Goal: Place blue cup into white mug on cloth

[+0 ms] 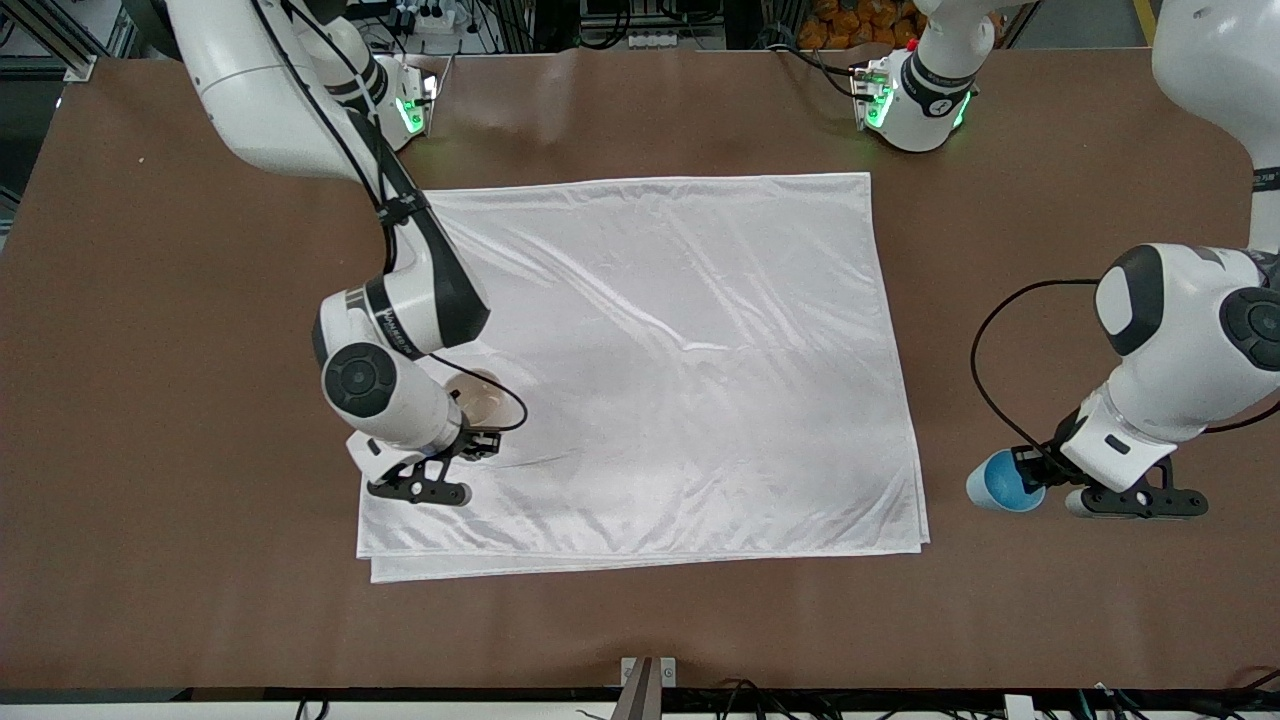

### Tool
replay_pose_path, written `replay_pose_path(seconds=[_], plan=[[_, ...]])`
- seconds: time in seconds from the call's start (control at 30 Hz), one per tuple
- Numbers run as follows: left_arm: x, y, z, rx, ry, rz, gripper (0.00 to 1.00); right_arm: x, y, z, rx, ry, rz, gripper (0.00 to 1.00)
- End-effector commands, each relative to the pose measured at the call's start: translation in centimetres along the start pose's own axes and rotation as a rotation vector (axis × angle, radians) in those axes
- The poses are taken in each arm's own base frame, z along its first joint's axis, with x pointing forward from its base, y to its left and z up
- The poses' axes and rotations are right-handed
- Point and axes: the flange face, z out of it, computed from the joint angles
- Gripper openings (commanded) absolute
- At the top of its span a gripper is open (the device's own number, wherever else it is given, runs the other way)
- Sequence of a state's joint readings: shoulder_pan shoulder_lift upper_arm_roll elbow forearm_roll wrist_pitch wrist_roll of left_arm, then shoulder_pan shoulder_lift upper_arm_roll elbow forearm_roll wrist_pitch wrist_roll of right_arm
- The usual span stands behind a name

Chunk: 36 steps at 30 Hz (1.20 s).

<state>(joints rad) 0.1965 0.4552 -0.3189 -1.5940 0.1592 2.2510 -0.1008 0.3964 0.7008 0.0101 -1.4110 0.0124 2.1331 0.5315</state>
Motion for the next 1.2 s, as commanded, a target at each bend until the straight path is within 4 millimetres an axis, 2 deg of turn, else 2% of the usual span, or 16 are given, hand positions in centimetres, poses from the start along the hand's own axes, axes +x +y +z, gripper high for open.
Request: replay_pose_path(seconds=[0.0, 0.13, 0.27, 0.5, 0.73, 0.93, 1.17], plan=[[-0.6, 1.8, -2.9, 0.018, -0.016, 0.044, 0.0, -1.2, -3.3, 0.9, 0.016, 0.025, 0.065, 0.0], [-0.8, 3.8, -4.0, -0.003, -0.04, 0.076, 0.0, -2.6, -5.9, 1.1, 0.04, 0.047, 0.088, 0.0], [-0.8, 6.2, -5.3, -0.02, -0.049, 0.099, 0.0, -4.5, -9.1, 2.2, 0.064, 0.072, 0.095, 0.0], [-1.1, 9.8, -6.7, -0.046, -0.063, 0.12, 0.0, -6.9, -12.8, 2.6, 0.091, 0.085, 0.135, 0.0], [-1.7, 11.6, -7.8, -0.052, -0.078, 0.111, 0.0, -8.5, -14.8, 2.6, 0.1, 0.082, 0.161, 0.0], [-2.4, 13.0, -9.0, -0.048, -0.099, 0.089, 0.0, -9.6, -15.8, 3.5, 0.093, 0.073, 0.166, 0.0], [-2.7, 13.4, -9.3, -0.047, -0.109, 0.087, 0.0, -10.7, -17.0, 4.7, 0.089, 0.065, 0.167, 0.0]])
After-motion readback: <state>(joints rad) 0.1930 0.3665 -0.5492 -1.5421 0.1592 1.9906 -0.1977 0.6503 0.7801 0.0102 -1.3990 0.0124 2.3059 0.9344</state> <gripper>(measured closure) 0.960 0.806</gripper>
